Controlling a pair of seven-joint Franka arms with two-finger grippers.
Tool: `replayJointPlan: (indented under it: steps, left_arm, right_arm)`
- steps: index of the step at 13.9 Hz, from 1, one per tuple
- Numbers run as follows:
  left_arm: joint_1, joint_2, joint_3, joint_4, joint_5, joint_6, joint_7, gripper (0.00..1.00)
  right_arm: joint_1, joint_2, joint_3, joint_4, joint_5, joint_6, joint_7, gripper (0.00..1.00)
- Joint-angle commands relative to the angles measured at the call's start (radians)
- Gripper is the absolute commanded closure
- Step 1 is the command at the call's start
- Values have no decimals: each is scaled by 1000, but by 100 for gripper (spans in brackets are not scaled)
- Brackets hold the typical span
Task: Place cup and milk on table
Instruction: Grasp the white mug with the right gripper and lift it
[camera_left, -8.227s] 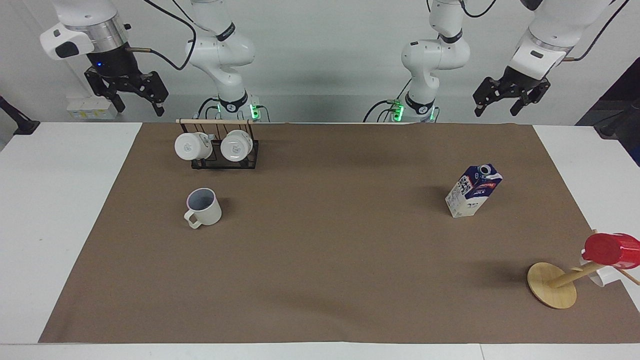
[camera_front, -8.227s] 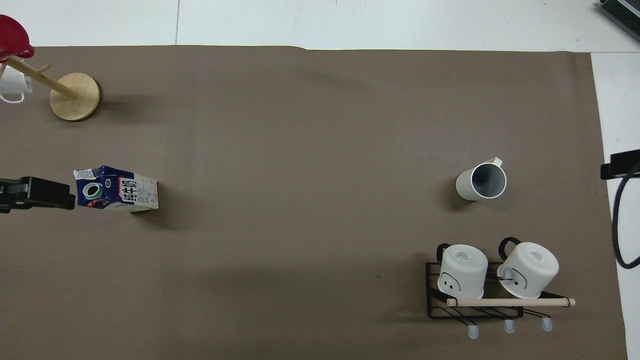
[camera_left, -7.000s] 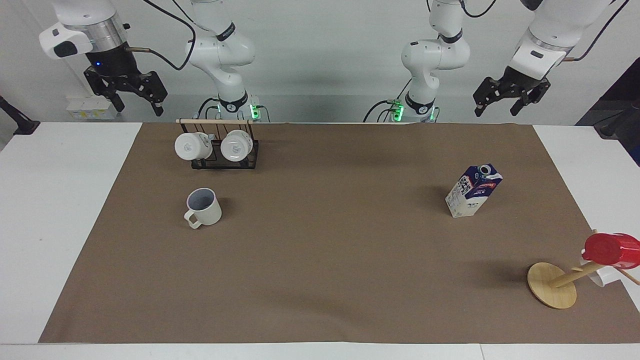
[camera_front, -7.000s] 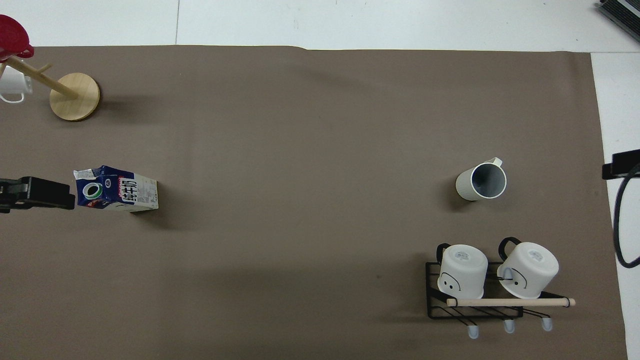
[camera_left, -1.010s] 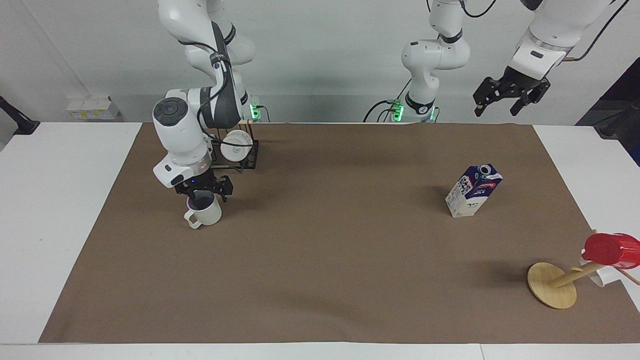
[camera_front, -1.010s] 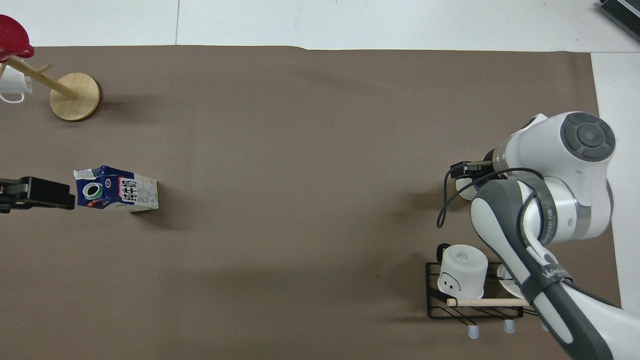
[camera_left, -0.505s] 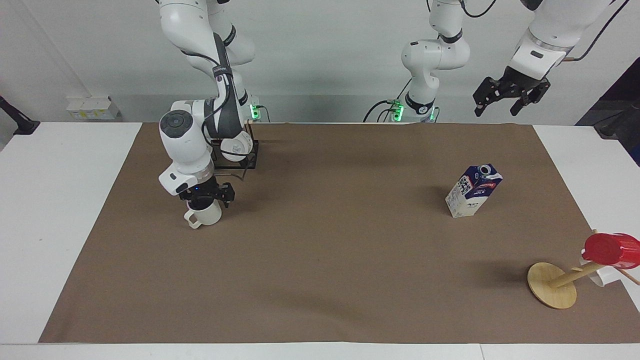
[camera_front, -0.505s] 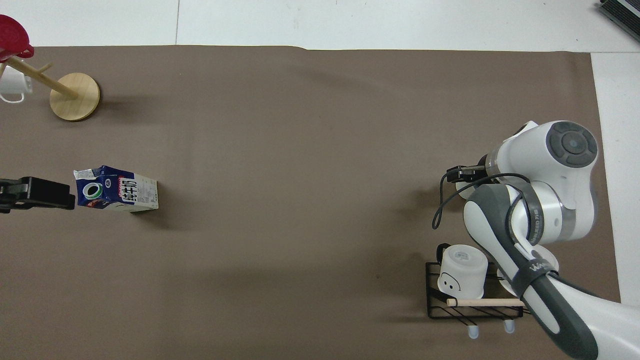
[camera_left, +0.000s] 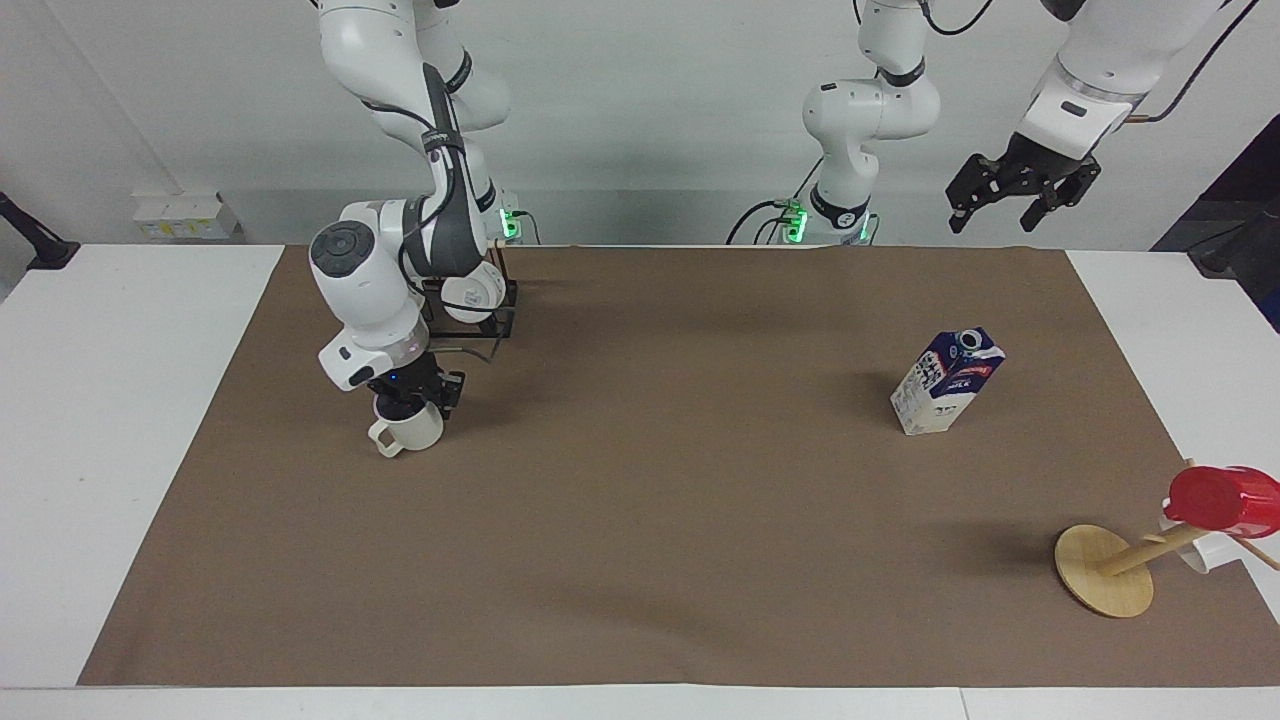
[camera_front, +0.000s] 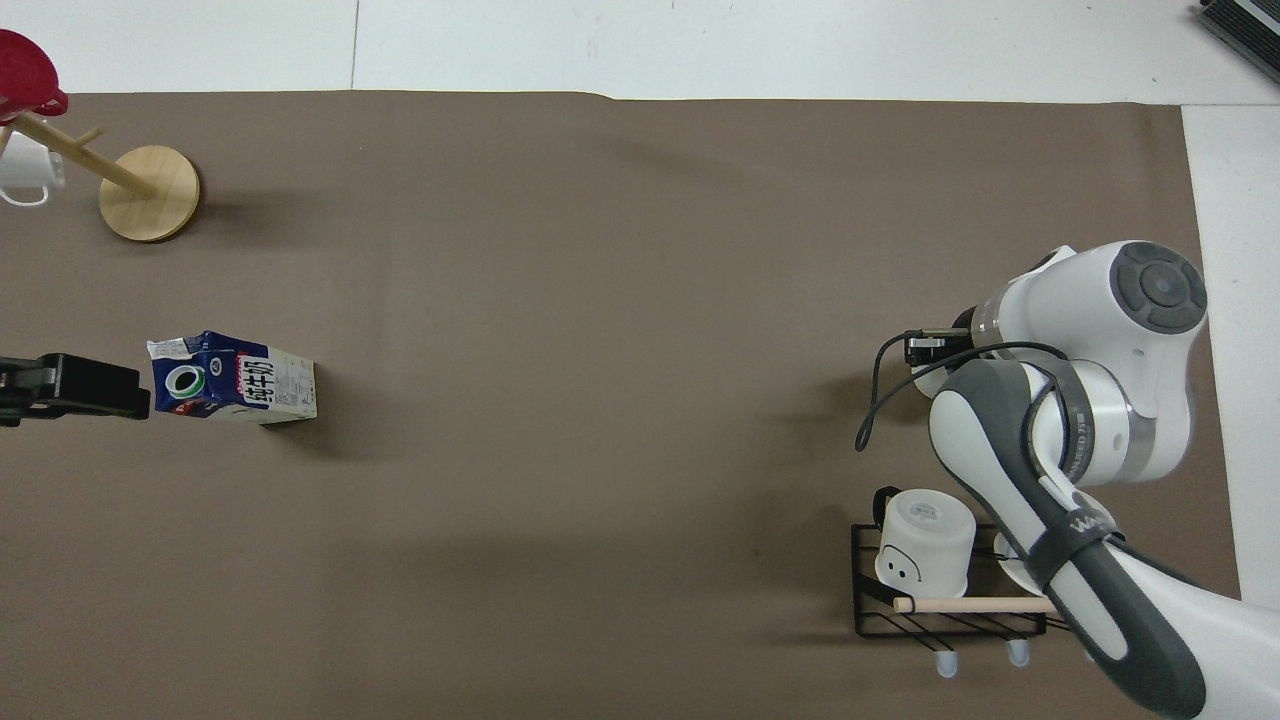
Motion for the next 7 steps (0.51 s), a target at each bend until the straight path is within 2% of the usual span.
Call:
replayJointPlan:
  steps: [1,5,7]
  left_arm:
    - [-8,4,5,18,13,-22,-10,0]
    - [-8,4,5,18,13,-22,-9,0]
    - [-8,4,5,18,13,-22,-9,0]
  right_arm:
    - [-15,1,6,-10,24,23,-24,100]
    - [-21,4,6,10,27,20,-17,100]
    - [-21,4,4,62,54,1,-4,100]
